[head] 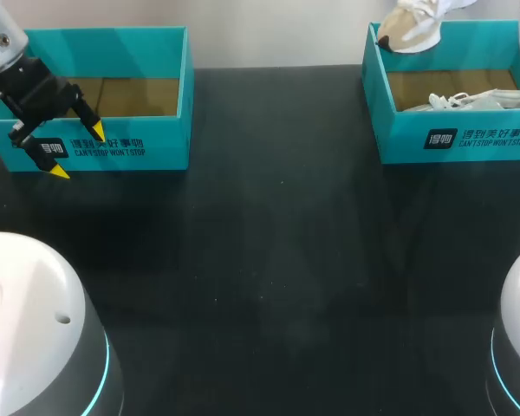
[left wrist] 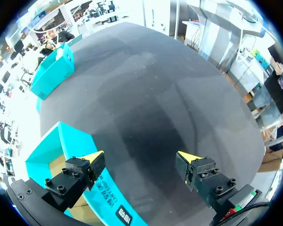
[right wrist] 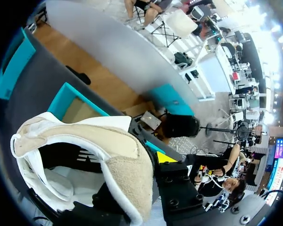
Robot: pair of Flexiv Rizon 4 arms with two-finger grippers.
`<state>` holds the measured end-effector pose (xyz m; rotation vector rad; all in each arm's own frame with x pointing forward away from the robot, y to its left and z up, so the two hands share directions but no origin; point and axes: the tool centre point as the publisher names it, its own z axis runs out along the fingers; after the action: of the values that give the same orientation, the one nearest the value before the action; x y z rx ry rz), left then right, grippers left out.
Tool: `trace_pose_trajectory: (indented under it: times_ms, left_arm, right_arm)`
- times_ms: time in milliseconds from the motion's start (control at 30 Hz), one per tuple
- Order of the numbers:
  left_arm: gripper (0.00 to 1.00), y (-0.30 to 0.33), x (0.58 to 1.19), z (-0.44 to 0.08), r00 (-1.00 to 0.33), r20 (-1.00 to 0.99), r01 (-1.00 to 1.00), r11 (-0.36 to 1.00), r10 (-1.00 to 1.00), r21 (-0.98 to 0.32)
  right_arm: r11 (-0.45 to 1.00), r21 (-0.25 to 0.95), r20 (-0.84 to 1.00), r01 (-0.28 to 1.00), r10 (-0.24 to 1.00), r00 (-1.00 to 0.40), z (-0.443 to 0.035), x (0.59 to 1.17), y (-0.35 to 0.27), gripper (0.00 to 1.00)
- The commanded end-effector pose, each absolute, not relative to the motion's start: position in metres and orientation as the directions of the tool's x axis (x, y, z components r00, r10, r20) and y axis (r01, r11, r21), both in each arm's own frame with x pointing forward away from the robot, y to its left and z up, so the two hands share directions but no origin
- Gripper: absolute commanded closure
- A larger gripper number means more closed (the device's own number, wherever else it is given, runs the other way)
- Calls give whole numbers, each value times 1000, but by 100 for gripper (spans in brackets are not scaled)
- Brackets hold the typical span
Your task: Take the shoe out of the shoebox, open the shoe tongue, remove and reinsert the insole, then place the shoe into the shoebox
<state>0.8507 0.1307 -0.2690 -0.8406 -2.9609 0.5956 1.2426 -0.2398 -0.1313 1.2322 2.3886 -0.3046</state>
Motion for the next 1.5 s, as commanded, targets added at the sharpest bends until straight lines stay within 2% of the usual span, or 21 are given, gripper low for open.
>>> trace_pose_trajectory:
  times_ms: [33,100,267,400,500,1267,1500]
  left_arm:
    - [0,131,850,-268,-856,-95,506,785,508,-358]
    - [0,131,850,-268,-856,-95,506,785,508,-358]
    - [0,131,850,-268,-856,-95,506,785,508,-358]
    - [0,131,850,-268,-856,-95,506,785,508,-358]
    - [0,131,850,-268,-856,-95,506,785,508,-358]
    - [0,131,850,-268,-856,-95,506,785,508,-358]
    - [0,131,850,-268,-856,-95,506,785,508,-358]
  right_arm:
    - [535,-5,-462,845,748,-477,-130,1245,-246,100]
    - [391,3,-441,921,827,-349,-134,1235,-266,100]
    - [151,29,-427,988,896,-124,-137,1212,-293,100]
    - [-1,67,-400,998,916,28,-140,1194,-303,100]
    - [-58,103,-391,993,916,94,-139,1185,-306,100]
    - [-83,111,-395,990,911,121,-139,1181,-307,100]
    - [-148,80,-387,986,907,167,-161,1178,-331,100]
